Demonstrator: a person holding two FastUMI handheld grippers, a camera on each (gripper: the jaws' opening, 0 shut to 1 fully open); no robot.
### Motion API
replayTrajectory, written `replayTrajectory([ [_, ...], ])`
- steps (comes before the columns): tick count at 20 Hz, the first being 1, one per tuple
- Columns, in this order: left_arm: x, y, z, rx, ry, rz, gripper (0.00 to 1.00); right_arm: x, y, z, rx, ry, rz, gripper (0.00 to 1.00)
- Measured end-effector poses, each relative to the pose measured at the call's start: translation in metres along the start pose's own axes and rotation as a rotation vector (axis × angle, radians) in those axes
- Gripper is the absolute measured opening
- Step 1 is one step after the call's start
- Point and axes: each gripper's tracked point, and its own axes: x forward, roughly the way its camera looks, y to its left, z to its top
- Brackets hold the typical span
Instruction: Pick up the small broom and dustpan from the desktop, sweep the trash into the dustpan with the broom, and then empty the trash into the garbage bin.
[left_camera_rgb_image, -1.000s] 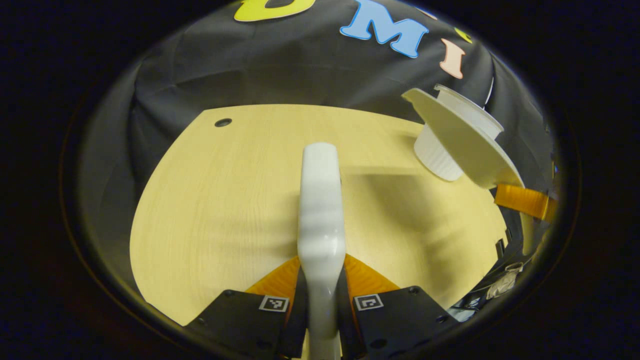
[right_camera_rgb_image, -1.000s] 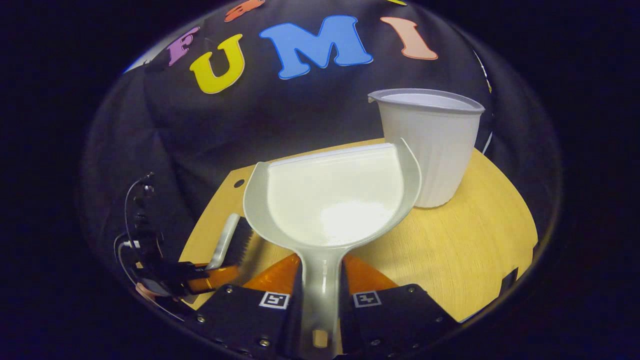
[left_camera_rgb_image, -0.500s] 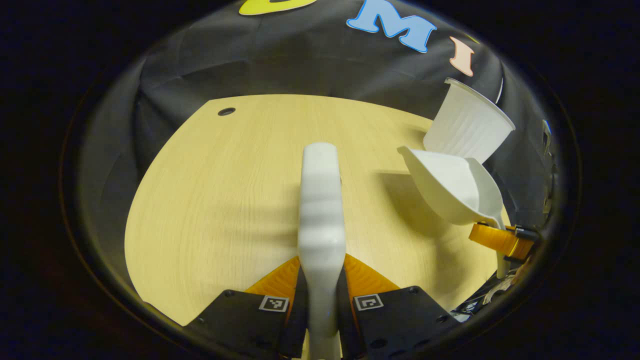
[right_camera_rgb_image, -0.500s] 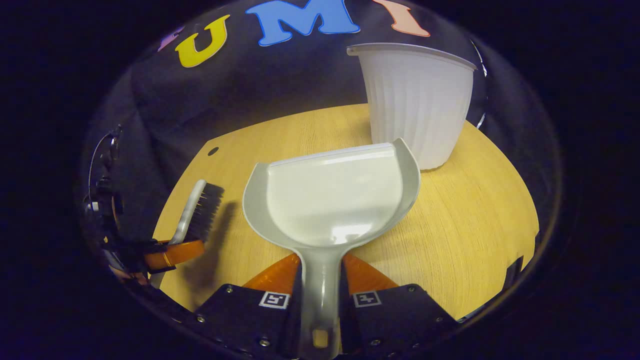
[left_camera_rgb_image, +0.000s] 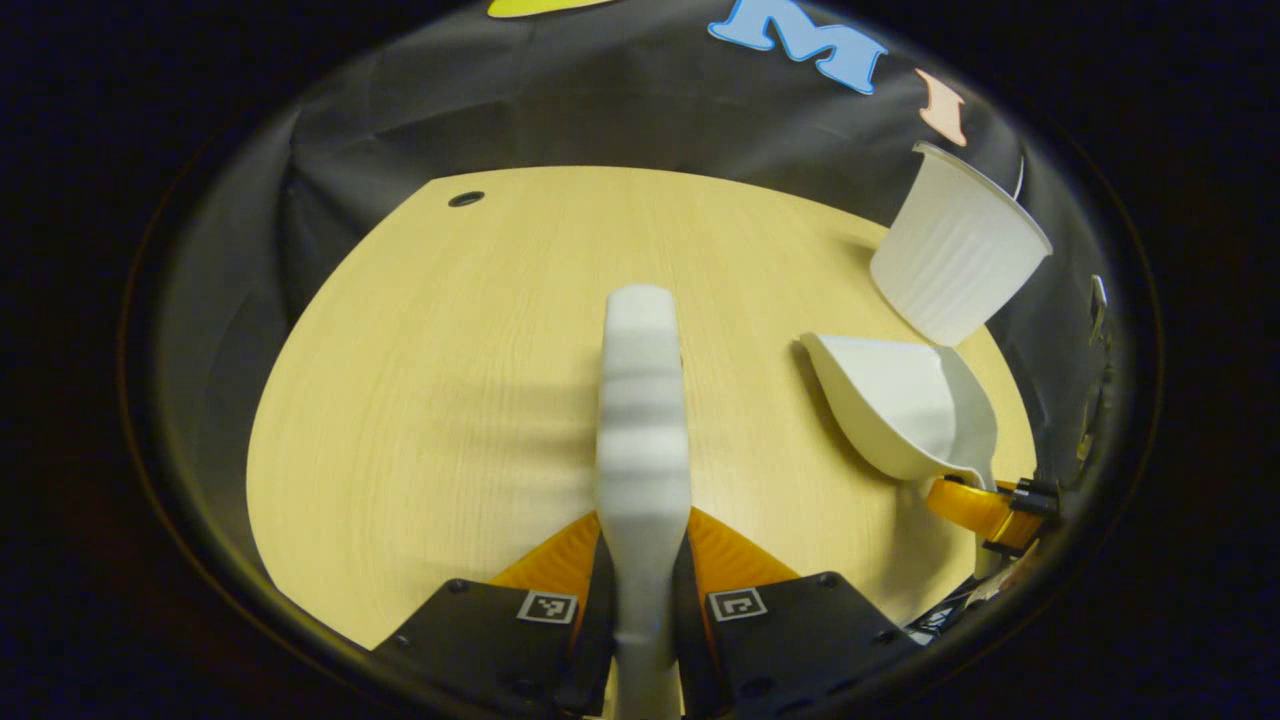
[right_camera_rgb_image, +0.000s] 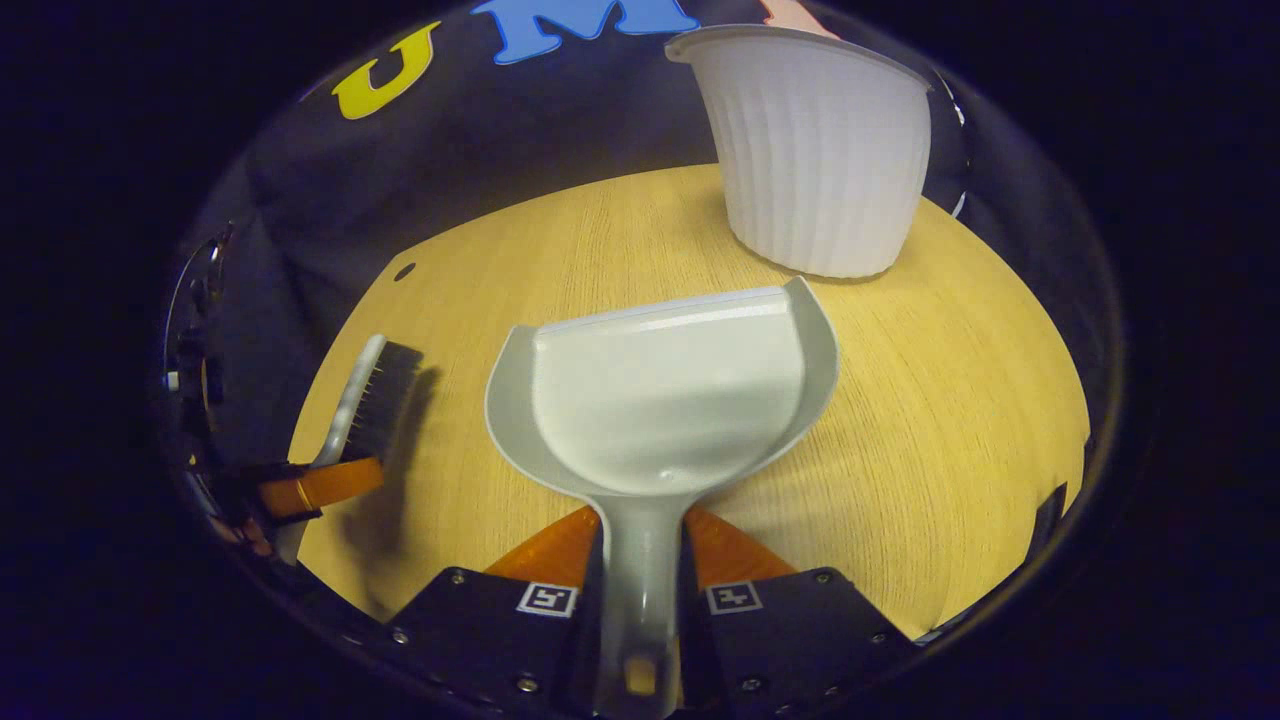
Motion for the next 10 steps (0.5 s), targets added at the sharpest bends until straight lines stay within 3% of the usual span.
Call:
replayTrajectory([
  [10,-0.007,0.002,0.006,-0.008,0.030,0.022,0.35,-0.002,0.001,-0.002,0.030,0.036,0.013,0.34],
])
